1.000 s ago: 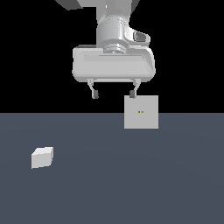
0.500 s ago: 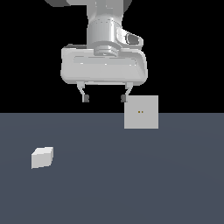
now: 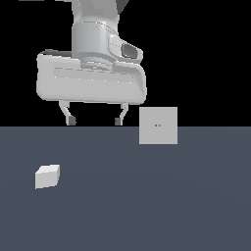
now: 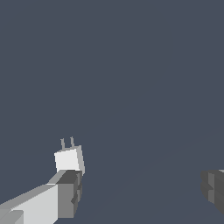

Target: Plug the charger into the wall socket.

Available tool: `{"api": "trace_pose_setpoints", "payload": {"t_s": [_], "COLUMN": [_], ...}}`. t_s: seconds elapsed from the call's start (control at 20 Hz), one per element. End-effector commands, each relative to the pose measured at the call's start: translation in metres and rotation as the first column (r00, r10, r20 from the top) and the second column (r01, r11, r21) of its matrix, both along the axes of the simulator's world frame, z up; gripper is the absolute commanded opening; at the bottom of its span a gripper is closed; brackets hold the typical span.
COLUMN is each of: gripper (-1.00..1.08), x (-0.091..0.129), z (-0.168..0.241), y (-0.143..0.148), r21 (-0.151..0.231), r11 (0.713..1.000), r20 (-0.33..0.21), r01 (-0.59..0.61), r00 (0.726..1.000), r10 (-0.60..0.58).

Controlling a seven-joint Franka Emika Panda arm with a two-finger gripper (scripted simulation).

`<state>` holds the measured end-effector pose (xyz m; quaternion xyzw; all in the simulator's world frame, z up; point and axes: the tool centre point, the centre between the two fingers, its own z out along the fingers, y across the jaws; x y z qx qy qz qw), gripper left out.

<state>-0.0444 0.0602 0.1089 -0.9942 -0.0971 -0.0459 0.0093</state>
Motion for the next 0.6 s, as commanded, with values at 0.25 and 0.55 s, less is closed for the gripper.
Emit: {"api": "trace_pose_setpoints", "payload": {"t_s": [0.25,0.55], "gripper": [1.0,1.0], "x": [-0.016,-0.026], "z": [-0.02,-0.034], "y": [0.035,0.058], "r21": [0.018,0.026], "r11": [0.996,0.989], "r20": [0.086,0.143], "r01": [-0.088,-0.146], "r00": [0.993,0.98], "r10": [0.086,0.141]}}
